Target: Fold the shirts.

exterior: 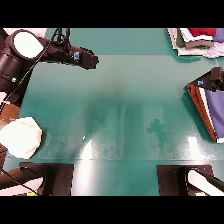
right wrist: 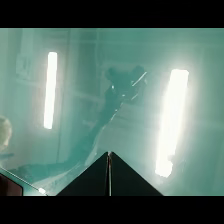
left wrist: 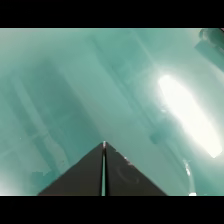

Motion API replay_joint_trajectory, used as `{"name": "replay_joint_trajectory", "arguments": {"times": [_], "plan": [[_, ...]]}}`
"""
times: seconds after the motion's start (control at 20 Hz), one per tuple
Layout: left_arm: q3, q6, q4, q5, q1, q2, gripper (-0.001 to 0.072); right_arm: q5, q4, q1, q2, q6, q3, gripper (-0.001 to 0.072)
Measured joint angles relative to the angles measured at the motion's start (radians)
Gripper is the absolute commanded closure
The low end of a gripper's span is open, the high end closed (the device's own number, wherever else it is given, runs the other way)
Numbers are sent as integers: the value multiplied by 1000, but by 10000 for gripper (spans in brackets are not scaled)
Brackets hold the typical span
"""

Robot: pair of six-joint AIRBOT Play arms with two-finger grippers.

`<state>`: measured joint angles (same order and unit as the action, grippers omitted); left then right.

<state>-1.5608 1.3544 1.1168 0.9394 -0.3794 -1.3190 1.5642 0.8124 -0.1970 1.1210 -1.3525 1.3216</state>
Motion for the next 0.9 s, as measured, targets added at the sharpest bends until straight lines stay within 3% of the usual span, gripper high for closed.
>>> {"name": "replay_joint_trajectory", "arguments": {"times": [0.15, 0.3, 0.7, 0.75, 0.8, 0.85, 0.9], "plan": [[0, 2, 0, 12, 21, 11, 683, 14, 0, 0, 0, 0, 0, 697], [17, 2, 32, 161, 103, 61, 683, 24, 0, 0, 0, 0, 0, 698], [370, 66, 298, 436, 506, 459, 680, 35, 0, 0, 0, 6, 0, 697], [431, 78, 329, 461, 557, 501, 609, 35, 0, 0, 0, 10, 0, 697], [485, 87, 364, 478, 598, 533, 262, 35, 0, 0, 0, 12, 0, 697], [545, 98, 388, 491, 637, 558, 27, 36, 0, 0, 0, 14, 0, 698], [605, 113, 412, 499, 664, 577, 44, 36, 0, 0, 0, 17, 0, 698]]}}
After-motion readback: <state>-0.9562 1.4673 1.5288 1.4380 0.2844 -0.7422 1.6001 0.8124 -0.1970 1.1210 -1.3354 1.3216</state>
